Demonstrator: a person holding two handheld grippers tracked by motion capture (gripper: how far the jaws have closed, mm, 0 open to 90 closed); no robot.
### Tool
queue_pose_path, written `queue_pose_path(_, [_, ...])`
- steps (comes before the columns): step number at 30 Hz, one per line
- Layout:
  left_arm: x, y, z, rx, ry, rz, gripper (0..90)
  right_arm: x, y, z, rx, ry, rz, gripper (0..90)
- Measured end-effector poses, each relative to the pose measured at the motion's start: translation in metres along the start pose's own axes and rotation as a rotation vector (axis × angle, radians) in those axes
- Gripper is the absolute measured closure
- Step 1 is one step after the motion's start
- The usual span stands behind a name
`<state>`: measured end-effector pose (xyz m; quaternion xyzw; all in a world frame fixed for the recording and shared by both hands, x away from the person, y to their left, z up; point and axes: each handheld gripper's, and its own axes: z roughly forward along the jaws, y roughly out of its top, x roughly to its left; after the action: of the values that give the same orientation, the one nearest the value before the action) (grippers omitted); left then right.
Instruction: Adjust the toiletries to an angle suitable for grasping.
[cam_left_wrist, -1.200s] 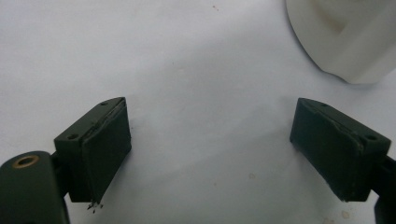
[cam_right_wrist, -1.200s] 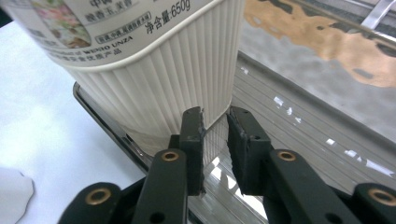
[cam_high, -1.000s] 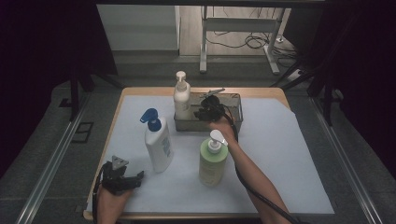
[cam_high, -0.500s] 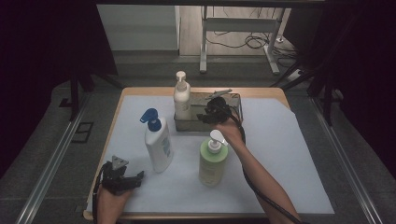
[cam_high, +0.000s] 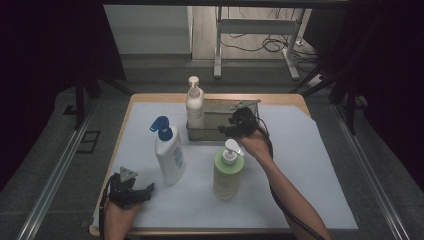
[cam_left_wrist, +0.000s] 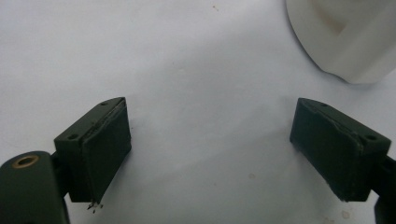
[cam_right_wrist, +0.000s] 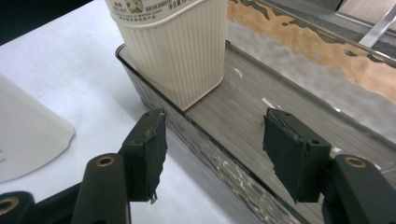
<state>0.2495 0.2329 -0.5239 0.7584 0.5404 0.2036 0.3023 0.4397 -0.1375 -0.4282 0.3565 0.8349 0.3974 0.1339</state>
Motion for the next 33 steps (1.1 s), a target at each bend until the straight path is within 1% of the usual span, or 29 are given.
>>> queue_pose_path(12, [0.0,0.0,0.0,0.0,0.0,0.0,12.2,0.0,-0.016,-0.018,-0.009,0.004,-0.004,34.7])
queue_pose_path(27, [0.0,0.0,0.0,0.001,0.001,0.0,12.1,0.002,-0.045,-0.038,-0.004,0.003,-0.009,31.3])
queue_pose_path(33, [0.0,0.0,0.0,-0.001,0.001,0.0,12.2,0.006,-0.054,-0.046,0.002,-0.008,-0.029,29.6])
